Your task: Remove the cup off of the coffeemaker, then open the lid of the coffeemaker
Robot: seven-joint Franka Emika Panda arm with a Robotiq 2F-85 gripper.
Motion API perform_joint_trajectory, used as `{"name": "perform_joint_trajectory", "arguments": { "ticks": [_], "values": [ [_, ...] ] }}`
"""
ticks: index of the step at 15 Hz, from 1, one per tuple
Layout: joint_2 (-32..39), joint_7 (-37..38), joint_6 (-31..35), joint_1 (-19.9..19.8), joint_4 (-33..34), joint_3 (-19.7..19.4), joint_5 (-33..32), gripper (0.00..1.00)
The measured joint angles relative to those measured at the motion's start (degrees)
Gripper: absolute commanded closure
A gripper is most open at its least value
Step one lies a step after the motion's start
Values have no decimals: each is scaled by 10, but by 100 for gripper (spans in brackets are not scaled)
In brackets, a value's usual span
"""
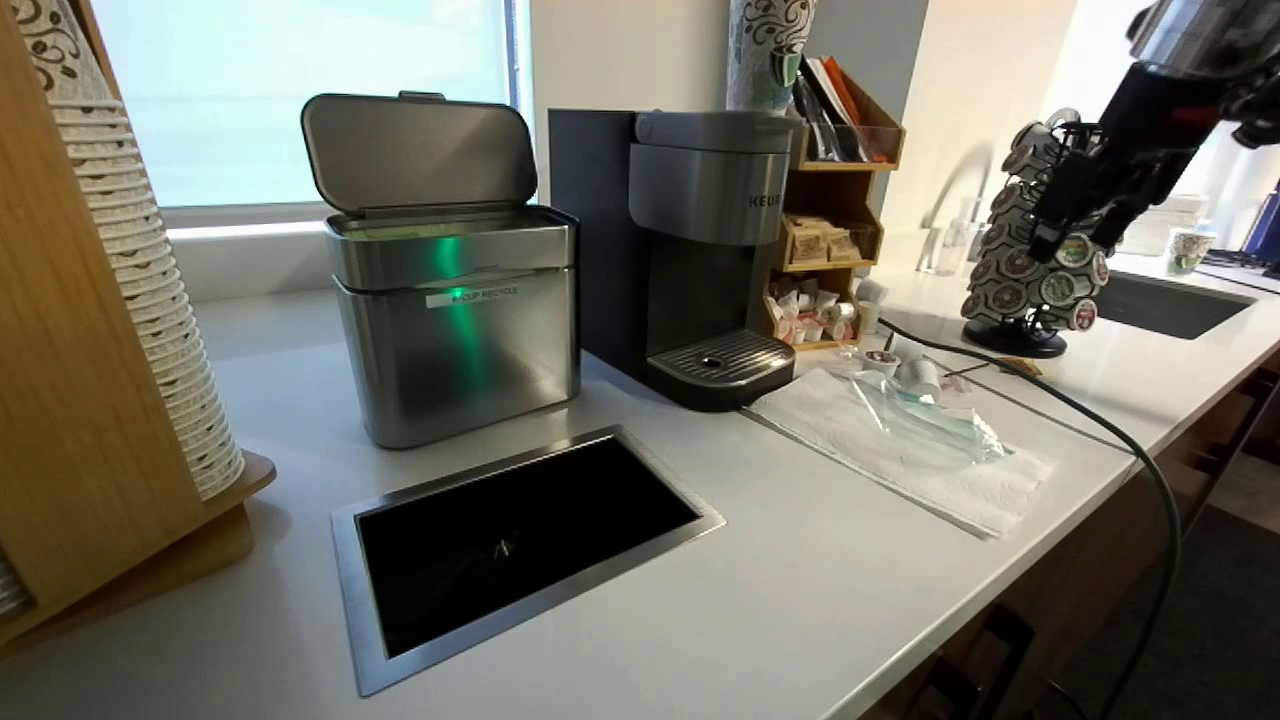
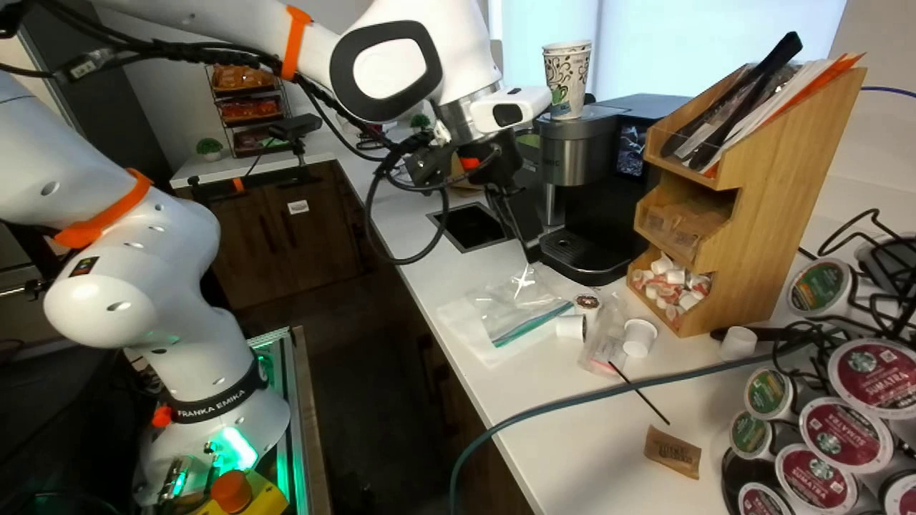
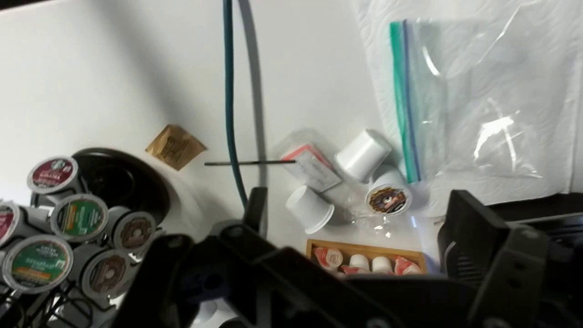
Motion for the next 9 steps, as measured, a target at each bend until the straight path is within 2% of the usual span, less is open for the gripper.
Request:
{"name": "perform_joint_trajectory", "arguments": {
  "ticks": [2, 4, 9],
  "values": [
    [48, 28, 32, -17, 25, 12, -39, 0],
    [79, 42, 37, -24, 48, 17, -52, 0],
    [88, 44, 37, -25, 59, 19, -53, 0]
  ]
}}
